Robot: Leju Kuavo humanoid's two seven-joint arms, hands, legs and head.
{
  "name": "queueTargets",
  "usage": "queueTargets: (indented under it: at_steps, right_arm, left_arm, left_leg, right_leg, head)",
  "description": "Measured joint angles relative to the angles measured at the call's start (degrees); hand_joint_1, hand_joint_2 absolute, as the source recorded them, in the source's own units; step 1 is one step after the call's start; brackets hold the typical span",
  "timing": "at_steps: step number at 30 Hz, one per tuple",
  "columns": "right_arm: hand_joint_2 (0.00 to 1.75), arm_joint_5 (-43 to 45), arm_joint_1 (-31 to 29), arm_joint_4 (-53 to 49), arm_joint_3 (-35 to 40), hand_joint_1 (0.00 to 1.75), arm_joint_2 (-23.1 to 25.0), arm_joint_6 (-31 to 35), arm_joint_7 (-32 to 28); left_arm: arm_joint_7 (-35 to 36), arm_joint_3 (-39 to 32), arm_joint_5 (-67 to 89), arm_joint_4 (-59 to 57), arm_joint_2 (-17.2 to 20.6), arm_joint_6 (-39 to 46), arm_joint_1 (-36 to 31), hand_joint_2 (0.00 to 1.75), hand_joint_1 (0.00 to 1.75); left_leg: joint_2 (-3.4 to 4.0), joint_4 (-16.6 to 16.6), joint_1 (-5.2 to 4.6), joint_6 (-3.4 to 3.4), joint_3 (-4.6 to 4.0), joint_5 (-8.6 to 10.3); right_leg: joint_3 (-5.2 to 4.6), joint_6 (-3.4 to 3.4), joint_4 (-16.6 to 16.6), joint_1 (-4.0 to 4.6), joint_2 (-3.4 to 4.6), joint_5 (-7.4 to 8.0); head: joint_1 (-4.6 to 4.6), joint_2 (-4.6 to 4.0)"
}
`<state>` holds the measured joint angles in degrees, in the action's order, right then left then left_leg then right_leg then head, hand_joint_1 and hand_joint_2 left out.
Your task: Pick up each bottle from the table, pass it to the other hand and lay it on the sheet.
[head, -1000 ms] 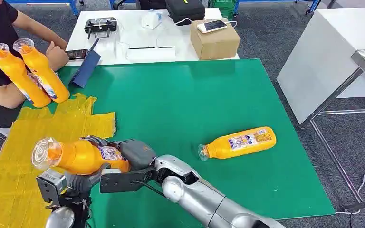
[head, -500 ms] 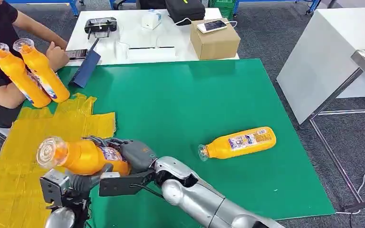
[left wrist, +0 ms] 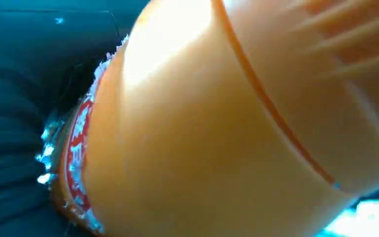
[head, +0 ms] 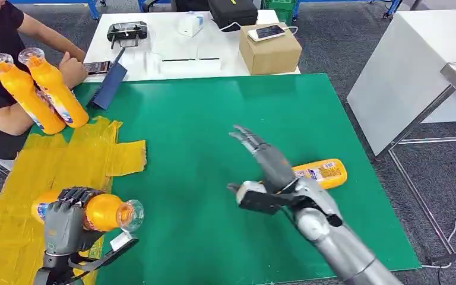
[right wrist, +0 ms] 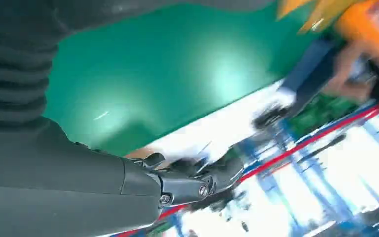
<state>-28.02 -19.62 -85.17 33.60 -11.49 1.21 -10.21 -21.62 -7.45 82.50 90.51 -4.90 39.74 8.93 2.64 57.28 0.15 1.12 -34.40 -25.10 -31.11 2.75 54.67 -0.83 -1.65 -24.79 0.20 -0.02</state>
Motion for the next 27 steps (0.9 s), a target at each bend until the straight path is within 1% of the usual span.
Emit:
queueTargets:
  at_steps: [3, 5, 6, 8, 9, 10, 11, 12, 14, 15, 17, 19, 21, 23, 27]
  right_arm:
    - [1.75, 1.1, 1.6, -3.5, -3.6, 0.00, -4.2, -1.4, -0.1]
    - [1.75, 2.1, 2.8, -5.8, -5.8, 0.00, -6.9, -2.5, -0.1]
    - [1.75, 2.6, 3.4, -6.8, -7.1, 0.00, -8.3, -3.3, -0.2]
    - [1.75, 3.7, 4.2, -8.1, -9.1, 0.00, -10.7, -5.3, -0.2]
    - [1.75, 4.4, 4.5, -8.8, -10.0, 0.00, -12.1, -6.8, -0.2]
    - [1.75, 5.4, 4.5, -9.2, -10.8, 0.00, -13.6, -8.4, -0.1]
    - [1.75, 6.3, 4.3, -9.5, -11.4, 0.00, -14.9, -10.0, 0.2]
    - [1.75, 7.7, 3.9, -9.9, -12.0, 0.00, -16.4, -12.0, 0.8]
    - [1.75, 12.5, 2.7, -10.6, -12.9, 0.00, -21.1, -17.8, 2.5]
    - [1.75, 16.1, 1.9, -10.9, -13.1, 0.00, -24.1, -21.2, 3.7]
    - [1.75, 26.8, -1.8, -11.9, -12.8, 0.00, -32.0, -29.9, 7.6]
    - [1.75, 33.4, -6.2, -12.5, -11.7, 0.00, -37.4, -33.8, 10.3]
    - [1.75, 35.5, -9.5, -13.0, -10.5, 0.00, -41.2, -34.4, 11.9]
    - [1.75, 36.0, -11.4, -13.3, -9.0, 0.00, -43.8, -34.0, 12.6]
    - [1.75, 36.1, -13.8, -13.8, -6.2, 0.00, -47.3, -32.9, 12.8]
  left_arm:
    - [3.4, -0.6, 5.0, -1.1, 0.4, 0.0, 0.1, 1.75, 1.75]
    - [8.9, 0.5, 6.8, -2.5, 2.7, 0.0, 0.1, 1.75, 1.75]
    - [12.9, 2.0, 6.9, -3.6, 4.9, 0.0, -0.1, 1.75, 1.75]
    - [24.7, 5.7, 7.0, -6.3, 8.4, -0.2, -1.2, 1.75, 1.75]
    - [30.6, 9.0, 7.1, -9.0, 10.5, -0.7, -2.9, 1.75, 1.75]
    - [35.2, 13.3, 7.1, -12.1, 12.6, -1.2, -4.6, 1.75, 0.07]
    - [35.7, 16.8, 7.3, -14.4, 14.3, -1.8, -5.9, 1.75, 0.00]
    - [34.5, 20.1, 7.5, -16.9, 15.6, -2.8, -7.1, 1.75, 0.00]
    - [30.6, 24.1, 7.5, -22.2, 16.8, -5.2, -9.2, 1.75, 0.00]
    - [29.4, 25.1, 7.5, -24.4, 17.2, -5.8, -10.4, 1.75, 0.00]
    - [27.4, 26.5, 7.5, -29.9, 17.7, -8.3, -14.6, 1.75, 0.00]
    - [26.5, 27.2, 7.4, -34.4, 17.7, -9.1, -18.0, 1.75, 0.00]
    - [26.0, 27.7, 7.4, -37.9, 17.7, -9.1, -20.6, 1.75, 0.00]
    - [25.9, 28.2, 7.4, -40.4, 17.7, -9.1, -22.2, 1.75, 0.00]
    - [26.0, 29.0, 7.4, -43.3, 17.7, -9.1, -24.2, 1.75, 0.00]
  left_leg:
    - [0.00, 0.0, -0.03, 0.04, 0.02, 0.01]
    - [-0.09, 0.0, -0.01, 0.06, 0.01, 0.04]
    - [-0.11, 0.0, -0.02, 0.06, 0.01, 0.04]
    - [-0.06, 0.0, -0.02, 0.06, 0.04, 0.04]
    - [-0.08, 0.0, -0.02, 0.13, 0.02, 0.10]
    - [-0.19, 0.0, -0.02, 0.16, -0.02, 0.13]
    - [-0.23, 0.0, -0.04, 0.20, -0.02, 0.16]
    - [-0.23, 0.0, -0.05, 0.21, -0.02, 0.17]
    - [-0.26, 0.0, -0.18, 0.28, -0.01, 0.22]
    - [-0.34, 0.0, -0.31, 0.38, 0.00, 0.28]
    - [-0.91, 0.0, -0.67, 0.60, -0.01, 0.41]
    - [-1.11, 0.0, -0.72, 0.63, 0.08, 0.42]
    - [-1.11, 0.0, -0.72, 0.66, 0.33, 0.40]
    - [-1.11, 0.0, -0.72, 0.66, 0.64, 0.38]
    - [-1.11, -0.1, -0.68, 0.62, 0.91, 0.33]
  right_leg:
    - [0.00, 0.01, 0.0, -0.02, -0.01, 0.01]
    - [-0.04, 0.01, 0.0, -0.01, -0.07, 0.01]
    - [-0.04, 0.01, 0.0, 0.00, -0.09, 0.01]
    - [-0.14, 0.01, 0.0, 0.00, -0.08, 0.01]
    - [-0.11, 0.01, 0.0, 0.00, -0.08, 0.01]
    - [-0.06, 0.01, 0.1, -0.01, -0.20, 0.01]
    - [-0.03, 0.01, 0.1, -0.02, -0.25, 0.01]
    - [-0.02, 0.01, 0.1, -0.03, -0.26, 0.01]
    - [0.00, 0.04, 0.1, -0.17, -0.28, 0.03]
    - [0.05, 0.09, 0.1, -0.29, -0.40, 0.06]
    - [0.16, 0.38, 0.2, -0.65, -0.92, -0.08]
    - [0.36, 0.56, 0.3, -0.70, -1.06, -0.12]
    - [0.62, 0.57, 0.2, -0.71, -1.06, -0.12]
    - [0.89, 0.58, 0.2, -0.71, -1.05, -0.13]
    - [1.15, 0.58, 0.2, -0.71, -1.04, -0.15]
  head:
    - [-0.02, 0.00]
    - [-0.04, 0.00]
    - [0.00, 0.00]
    - [-0.04, 0.00]
    - [-0.07, 0.00]
    - [-0.09, 0.00]
    - [-0.07, 0.00]
    - [-0.11, 0.00]
    - [-0.04, 0.00]
    - [-0.07, 0.00]
    - [-0.09, 0.00]
    - [-0.04, 0.00]
    - [-0.07, 0.00]
    - [-0.07, 0.00]
    - [-0.04, 0.00]
